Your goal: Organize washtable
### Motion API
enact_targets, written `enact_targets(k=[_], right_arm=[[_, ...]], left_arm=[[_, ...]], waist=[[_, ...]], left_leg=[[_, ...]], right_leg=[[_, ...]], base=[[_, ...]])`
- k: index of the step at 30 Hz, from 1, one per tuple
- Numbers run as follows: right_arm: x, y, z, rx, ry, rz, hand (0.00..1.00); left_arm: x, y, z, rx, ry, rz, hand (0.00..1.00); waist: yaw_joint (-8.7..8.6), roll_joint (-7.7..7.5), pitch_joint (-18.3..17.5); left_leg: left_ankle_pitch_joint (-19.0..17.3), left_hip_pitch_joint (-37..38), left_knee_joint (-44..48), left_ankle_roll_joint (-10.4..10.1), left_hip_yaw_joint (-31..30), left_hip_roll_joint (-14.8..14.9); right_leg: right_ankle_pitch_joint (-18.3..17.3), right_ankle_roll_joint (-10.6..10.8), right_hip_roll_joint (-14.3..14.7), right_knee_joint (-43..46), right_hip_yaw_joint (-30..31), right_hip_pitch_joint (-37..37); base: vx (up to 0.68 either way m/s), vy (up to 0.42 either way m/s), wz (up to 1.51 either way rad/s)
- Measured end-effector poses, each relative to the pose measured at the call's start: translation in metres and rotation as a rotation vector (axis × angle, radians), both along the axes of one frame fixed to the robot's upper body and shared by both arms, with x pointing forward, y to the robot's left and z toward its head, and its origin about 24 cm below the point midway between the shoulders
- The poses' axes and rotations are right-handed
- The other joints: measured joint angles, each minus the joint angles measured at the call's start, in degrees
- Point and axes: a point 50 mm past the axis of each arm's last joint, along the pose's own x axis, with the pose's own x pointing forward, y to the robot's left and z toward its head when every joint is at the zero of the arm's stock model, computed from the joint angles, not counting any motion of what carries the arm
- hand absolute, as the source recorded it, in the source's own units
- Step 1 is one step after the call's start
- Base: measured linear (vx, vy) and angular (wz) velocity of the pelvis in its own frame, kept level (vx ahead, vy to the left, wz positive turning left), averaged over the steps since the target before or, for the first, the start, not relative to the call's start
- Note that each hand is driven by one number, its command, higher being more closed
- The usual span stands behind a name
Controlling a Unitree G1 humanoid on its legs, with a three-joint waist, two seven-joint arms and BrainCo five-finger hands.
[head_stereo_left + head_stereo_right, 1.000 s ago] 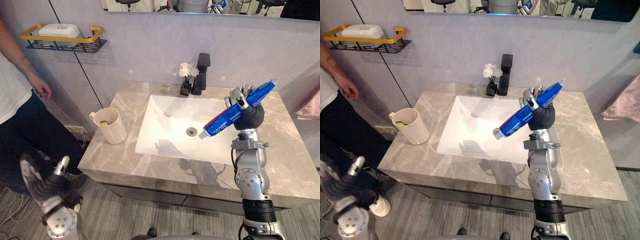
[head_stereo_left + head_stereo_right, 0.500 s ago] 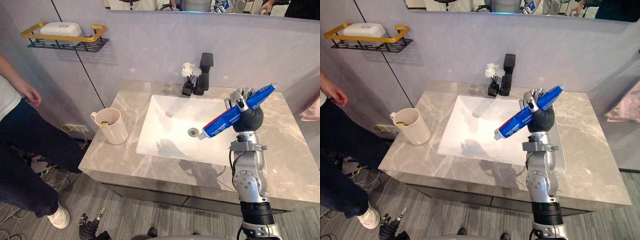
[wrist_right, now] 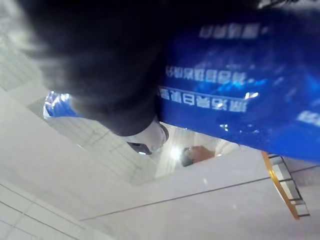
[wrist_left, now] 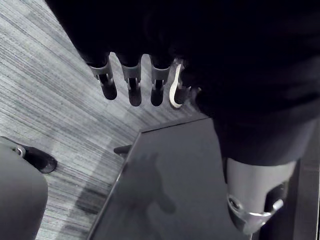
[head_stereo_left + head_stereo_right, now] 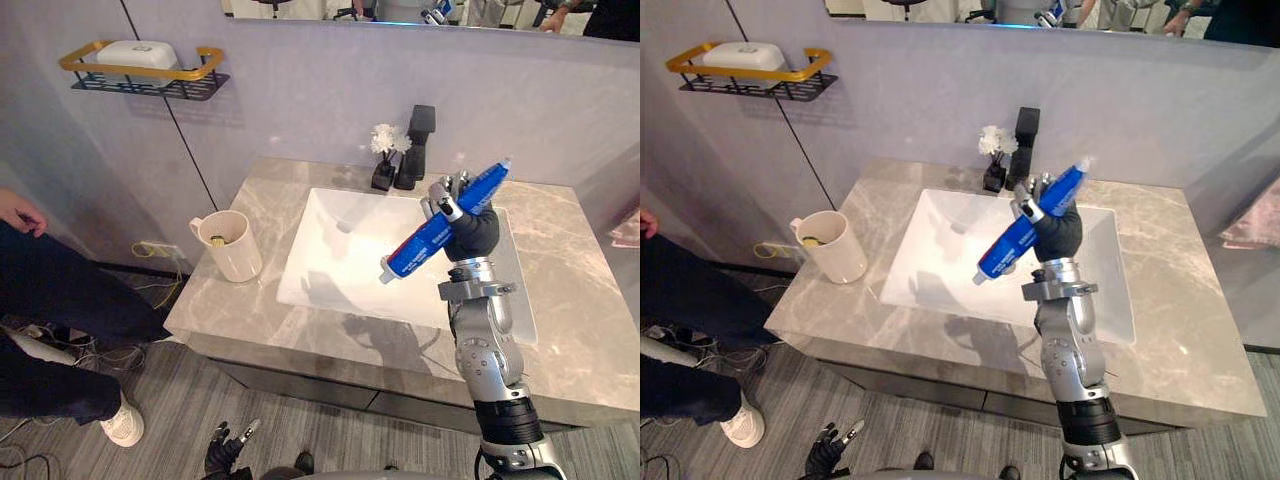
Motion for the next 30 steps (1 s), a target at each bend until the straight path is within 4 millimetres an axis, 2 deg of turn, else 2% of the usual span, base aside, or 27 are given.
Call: enact_targets(k=[5,9,15,18,23,27,30], right_arm=[[0.007,0.019,0.015,-0.065,-0.053,0.034,1.00],[0.012,0.031,0.022,-0.098,-0.073,0.050,1.00],[0.022,0.047,0.034,-0.158,-0.097,0.060,1.00],[0.023,0.050,0.041,-0.168,-0.121,0.056,1.00],[0.030,0.063,0.048,-0.225,-0.134,0.052,1.00],[0.032,0.070,0.052,-0.258,-0.149,0.044,1.00],[0.040,0.074,0.058,-0.282,-0.145,0.017,1.00]], left_arm=[[0.001,0.003,0.001,0.017,0.000,-0.045,0.00],[-0.001,0.004,0.000,0.023,0.010,-0.062,0.00],[-0.001,0.005,-0.001,0.036,0.021,-0.105,0.00],[-0.001,0.006,0.000,0.044,0.023,-0.115,0.00],[-0.004,0.010,-0.001,0.055,0.037,-0.127,0.00],[-0.003,0.010,-0.001,0.061,0.041,-0.151,0.00],[-0.003,0.010,-0.001,0.064,0.043,-0.159,0.00]], waist=[[0.26,-1.02,0.63],[1.55,-1.08,0.67],[2.14,-1.34,0.91],[3.19,-1.71,1.22],[3.30,-2.17,1.73],[4.69,-2.31,2.41],[4.93,-2.41,3.12]], left_leg=[[0.28,-0.26,0.09,-0.34,-1.54,-0.08],[0.31,-0.41,0.16,-0.36,-1.75,-0.08],[0.66,-0.99,0.23,-0.58,-3.03,-0.02],[0.75,-1.12,0.24,-0.72,-3.30,0.03],[0.95,-1.86,0.19,-0.79,-4.44,-0.02],[0.96,-1.92,0.20,-0.81,-4.47,0.02],[1.03,-2.17,0.25,-0.90,-4.62,0.01]], right_leg=[[-0.22,-0.16,0.04,0.00,-1.61,0.54],[-0.23,-0.17,0.08,0.00,-1.83,0.52],[-0.31,-0.21,0.25,0.00,-2.94,0.52],[-0.38,-0.33,0.32,0.00,-3.20,0.53],[-0.49,-0.33,0.39,0.01,-4.63,0.47],[-0.52,-0.34,0.45,0.01,-4.67,0.45],[-0.53,-0.34,0.49,0.01,-4.94,0.37]], base=[[-0.01,0.002,0.17],[-0.01,0.003,0.03],[-0.01,0.003,0.09],[-0.01,0.002,0.05],[-0.01,0.002,0.14],[0.00,0.003,0.01],[0.00,0.007,0.03]])
